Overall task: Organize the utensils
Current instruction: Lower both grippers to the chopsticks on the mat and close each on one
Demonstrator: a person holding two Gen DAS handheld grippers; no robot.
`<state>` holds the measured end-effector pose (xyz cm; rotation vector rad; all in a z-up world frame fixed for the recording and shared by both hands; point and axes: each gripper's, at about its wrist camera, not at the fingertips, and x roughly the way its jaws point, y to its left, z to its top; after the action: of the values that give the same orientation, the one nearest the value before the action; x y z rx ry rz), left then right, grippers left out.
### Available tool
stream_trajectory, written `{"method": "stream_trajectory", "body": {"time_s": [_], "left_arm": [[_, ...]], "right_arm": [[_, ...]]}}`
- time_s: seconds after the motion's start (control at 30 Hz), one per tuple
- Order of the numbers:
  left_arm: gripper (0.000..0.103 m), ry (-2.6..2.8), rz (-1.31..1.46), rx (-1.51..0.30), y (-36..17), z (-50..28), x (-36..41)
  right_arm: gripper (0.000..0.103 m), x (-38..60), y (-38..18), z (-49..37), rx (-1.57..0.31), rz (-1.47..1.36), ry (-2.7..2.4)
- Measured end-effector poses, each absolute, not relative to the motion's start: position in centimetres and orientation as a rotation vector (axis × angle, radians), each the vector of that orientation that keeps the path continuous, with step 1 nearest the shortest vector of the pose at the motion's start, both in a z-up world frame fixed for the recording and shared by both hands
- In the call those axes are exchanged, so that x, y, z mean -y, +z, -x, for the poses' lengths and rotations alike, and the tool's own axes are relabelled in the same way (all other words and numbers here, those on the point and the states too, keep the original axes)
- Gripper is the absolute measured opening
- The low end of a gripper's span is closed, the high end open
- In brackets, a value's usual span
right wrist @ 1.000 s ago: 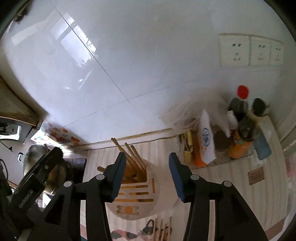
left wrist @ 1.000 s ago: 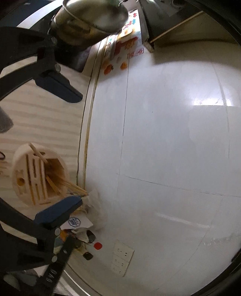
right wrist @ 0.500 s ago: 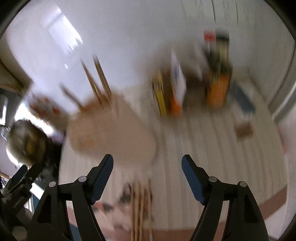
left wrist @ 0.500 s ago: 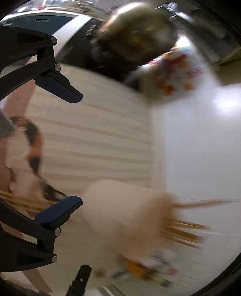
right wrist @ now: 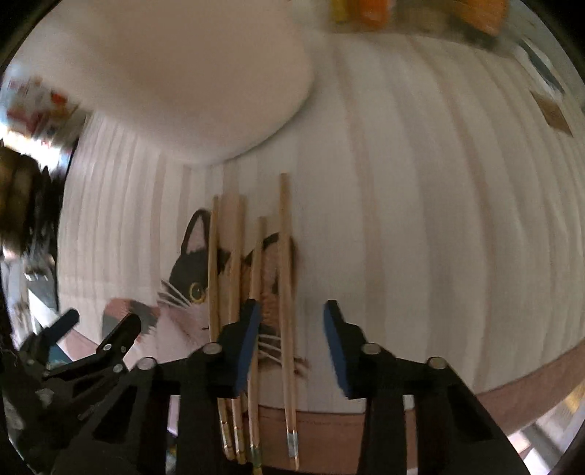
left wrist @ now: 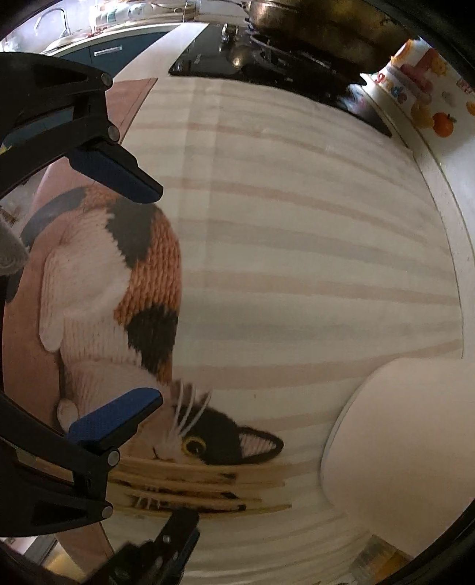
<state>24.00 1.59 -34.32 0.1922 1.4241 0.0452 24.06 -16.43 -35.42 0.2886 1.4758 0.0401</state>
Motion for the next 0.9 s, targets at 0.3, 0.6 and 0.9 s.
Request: {"method": "stream_trajectory", "body": {"time_s": [0.3, 0.6, 0.9], "left_arm": [[0.069, -0.14, -0.045, -1.466, -33.7, -26.1, 2.7], [0.02, -0.235, -0.117, -1.459, -34.3, -27.2, 6.7], [0.002, -0.19, -0.136, -1.48, -34.8, -28.1, 4.9]], "right_arm": [[0.007, 19.3, -35.0, -23.6, -1.469, -0.186, -0.048], [0.007, 25.2, -34.9, -22.1, -1.481, -0.289, -0.106], [0.007, 27.7, -34.5, -21.5, -1.5, -0.303, -0.115]]}}
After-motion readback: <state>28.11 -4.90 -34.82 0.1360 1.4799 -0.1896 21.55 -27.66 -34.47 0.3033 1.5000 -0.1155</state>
